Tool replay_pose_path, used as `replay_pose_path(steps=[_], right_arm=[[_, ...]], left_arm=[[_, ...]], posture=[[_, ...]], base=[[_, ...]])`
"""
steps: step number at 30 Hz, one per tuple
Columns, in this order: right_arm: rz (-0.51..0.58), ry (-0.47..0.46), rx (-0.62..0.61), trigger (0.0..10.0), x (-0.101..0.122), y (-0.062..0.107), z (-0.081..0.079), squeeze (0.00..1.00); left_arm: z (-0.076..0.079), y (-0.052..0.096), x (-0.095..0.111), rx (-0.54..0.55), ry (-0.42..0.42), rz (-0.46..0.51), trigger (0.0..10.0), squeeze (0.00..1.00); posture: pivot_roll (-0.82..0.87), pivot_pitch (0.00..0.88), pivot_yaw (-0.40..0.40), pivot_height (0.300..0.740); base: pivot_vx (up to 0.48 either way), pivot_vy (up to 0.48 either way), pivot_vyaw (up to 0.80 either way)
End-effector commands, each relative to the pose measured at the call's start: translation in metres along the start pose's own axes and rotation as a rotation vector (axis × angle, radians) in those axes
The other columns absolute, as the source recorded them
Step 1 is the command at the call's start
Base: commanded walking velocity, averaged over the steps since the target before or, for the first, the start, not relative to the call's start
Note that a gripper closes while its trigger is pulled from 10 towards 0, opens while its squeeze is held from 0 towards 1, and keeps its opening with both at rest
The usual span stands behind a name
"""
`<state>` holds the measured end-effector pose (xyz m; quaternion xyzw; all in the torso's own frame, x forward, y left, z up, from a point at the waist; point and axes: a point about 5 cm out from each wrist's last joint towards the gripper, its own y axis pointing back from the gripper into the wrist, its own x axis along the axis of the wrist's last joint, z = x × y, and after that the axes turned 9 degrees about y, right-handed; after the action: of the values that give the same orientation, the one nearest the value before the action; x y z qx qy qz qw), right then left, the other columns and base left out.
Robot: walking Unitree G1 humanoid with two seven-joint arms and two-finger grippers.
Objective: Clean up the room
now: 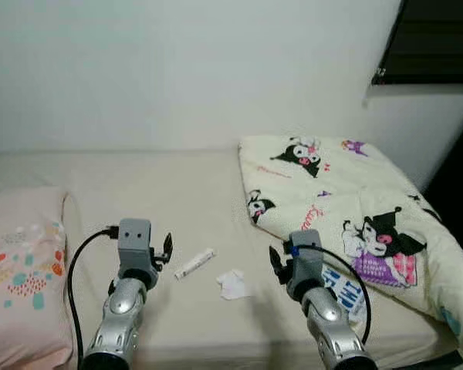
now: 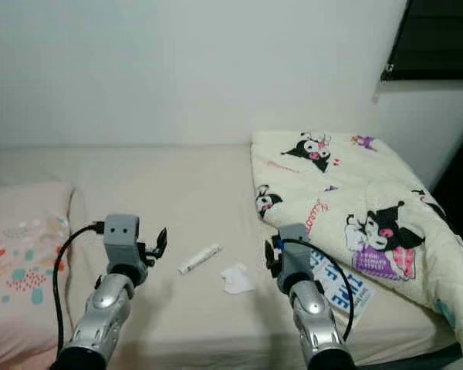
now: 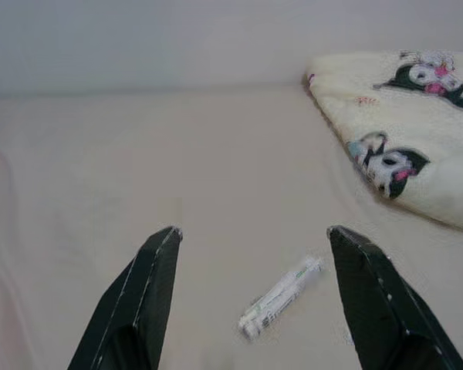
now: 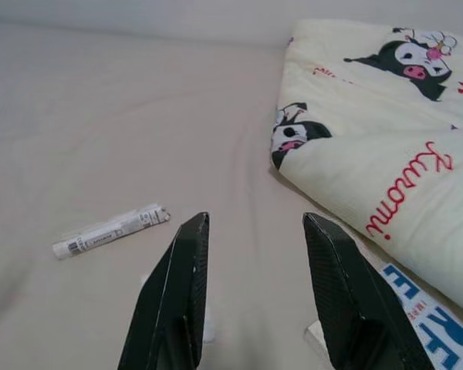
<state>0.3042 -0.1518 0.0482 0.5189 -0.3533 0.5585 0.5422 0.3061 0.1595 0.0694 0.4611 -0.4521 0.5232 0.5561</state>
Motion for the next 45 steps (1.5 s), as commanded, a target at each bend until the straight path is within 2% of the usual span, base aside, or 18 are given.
replay_pose_path(steps=[1,8,21,26,31,32,33,34,35,40,41,42,44,45], right_arm=[[-0.002,-0.005,-0.002,10.0,-0.001,0.001,0.0,0.0],[-0.005,0.0,0.0,10.0,-0.002,0.002,0.001,0.0],[-0.02,0.016,0.024,10.0,-0.003,0.0,-0.001,0.0],[-0.007,0.017,0.036,10.0,0.003,-0.005,0.0,0.0],[0.005,0.034,0.051,10.0,0.013,-0.015,0.0,0.0],[0.007,0.033,0.07,10.0,0.016,-0.019,0.0,0.05],[0.009,0.03,0.083,10.0,0.018,-0.021,0.0,0.05],[0.002,0.031,0.087,10.0,0.019,-0.024,0.001,1.0],[-0.012,0.011,0.093,10.0,0.021,-0.029,0.003,1.0],[-0.021,-0.006,0.095,10.0,0.022,-0.031,0.004,1.0],[-0.028,-0.009,0.106,10.0,0.029,-0.039,0.005,1.0],[-0.028,-0.009,0.106,10.0,0.029,-0.039,0.005,1.0],[-0.031,0.0,0.109,10.0,0.04,-0.048,0.004,1.0],[-0.031,0.0,0.109,10.0,0.04,-0.048,0.004,1.0]], left_arm=[[-0.001,0.002,-0.005,0.008,-0.003,-0.027,10.0,0.0],[0.002,0.002,-0.006,0.003,-0.001,-0.03,10.0,0.0],[0.002,0.004,-0.009,-0.009,-0.009,-0.045,10.0,0.0],[0.001,0.005,-0.01,-0.014,-0.017,-0.051,10.0,0.0],[-0.002,0.006,-0.008,-0.007,-0.009,-0.04,10.0,0.0],[-0.004,0.006,-0.006,-0.008,-0.002,-0.027,10.0,0.0],[-0.005,0.007,-0.005,-0.009,0.002,-0.018,10.0,0.0],[-0.005,0.008,-0.002,-0.019,0.007,-0.003,10.0,0.0],[-0.004,0.012,0.005,-0.057,0.003,0.03,10.0,0.0],[-0.003,0.014,0.009,-0.083,-0.006,0.051,10.0,0.0],[0.0,0.027,0.025,-0.174,-0.048,0.109,10.0,0.0],[0.0,0.027,0.025,-0.174,-0.048,0.109,10.0,0.0],[0.004,0.047,0.043,-0.279,-0.115,0.158,10.0,0.0],[0.004,0.047,0.043,-0.279,-0.115,0.158,10.0,0.0]], posture=[[-0.03,0.0,-0.009,0.619],[-0.03,0.0,-0.01,0.59],[-0.03,0.0,-0.018,0.59],[-0.02,0.008,-0.021,0.57],[-0.02,0.029,-0.031,0.57],[-0.02,0.044,-0.039,0.57],[-0.02,0.05,-0.042,0.57],[0.0,0.077,-0.062,0.57],[0.01,0.102,-0.076,0.57],[0.01,0.102,-0.076,0.57],[0.08,0.205,-0.119,0.57],[0.08,0.205,-0.119,0.57],[0.11,0.248,-0.132,0.57],[0.11,0.248,-0.132,0.57]], base=[[0.0,0.0,0.0],[0.0,0.0,0.0],[0.0,0.0,0.0],[0.0,0.0,0.0],[0.0,0.0,0.0],[0.0,0.0,0.0],[0.0,0.0,0.0],[0.0,0.0,0.0],[0.0,0.0,0.0],[0.0,0.0,0.0],[0.0,0.0,0.0],[0.0,0.0,0.0],[0.0,0.0,0.0],[0.0,0.0,0.0]])
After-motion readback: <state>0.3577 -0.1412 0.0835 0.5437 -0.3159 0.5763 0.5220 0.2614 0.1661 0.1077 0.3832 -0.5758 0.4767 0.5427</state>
